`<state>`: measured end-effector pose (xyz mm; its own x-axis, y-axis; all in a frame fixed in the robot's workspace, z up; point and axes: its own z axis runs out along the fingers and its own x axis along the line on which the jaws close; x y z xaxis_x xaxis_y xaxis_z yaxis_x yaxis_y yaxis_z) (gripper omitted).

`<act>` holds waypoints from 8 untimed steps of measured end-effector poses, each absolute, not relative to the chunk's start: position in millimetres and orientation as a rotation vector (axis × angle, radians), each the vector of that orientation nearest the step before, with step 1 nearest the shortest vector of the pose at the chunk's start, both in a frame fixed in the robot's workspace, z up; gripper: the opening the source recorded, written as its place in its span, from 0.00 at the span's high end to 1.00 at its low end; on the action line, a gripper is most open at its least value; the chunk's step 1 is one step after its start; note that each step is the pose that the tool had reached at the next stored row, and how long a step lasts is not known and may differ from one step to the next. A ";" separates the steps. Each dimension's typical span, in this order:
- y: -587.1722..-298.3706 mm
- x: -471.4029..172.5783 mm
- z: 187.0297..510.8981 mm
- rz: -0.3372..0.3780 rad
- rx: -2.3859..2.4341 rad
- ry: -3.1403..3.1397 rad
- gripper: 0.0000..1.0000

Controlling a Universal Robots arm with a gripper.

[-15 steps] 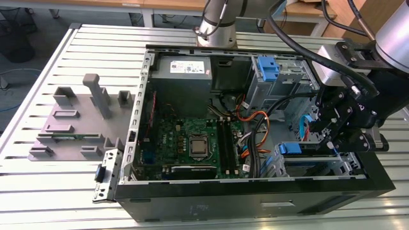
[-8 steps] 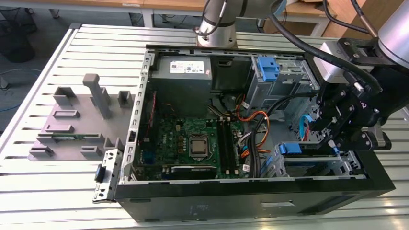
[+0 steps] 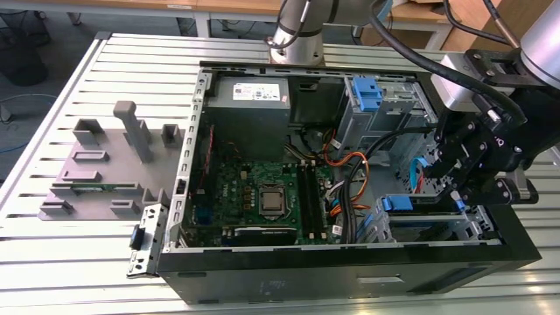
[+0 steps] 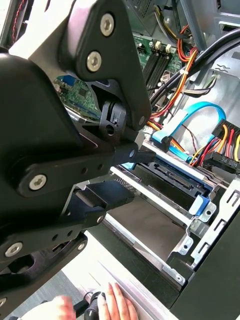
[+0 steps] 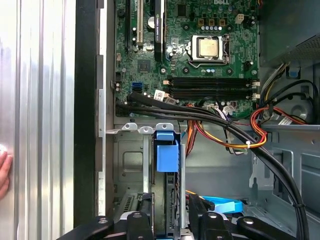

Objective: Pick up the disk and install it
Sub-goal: 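Insert the first disk wire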

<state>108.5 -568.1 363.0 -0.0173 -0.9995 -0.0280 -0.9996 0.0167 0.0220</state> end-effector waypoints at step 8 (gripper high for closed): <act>-565.1 108.5 363.0 0.055 -2.199 2.237 0.58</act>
<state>108.5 -565.1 363.0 -0.0173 -0.9995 -0.0281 -0.9996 0.0167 0.0220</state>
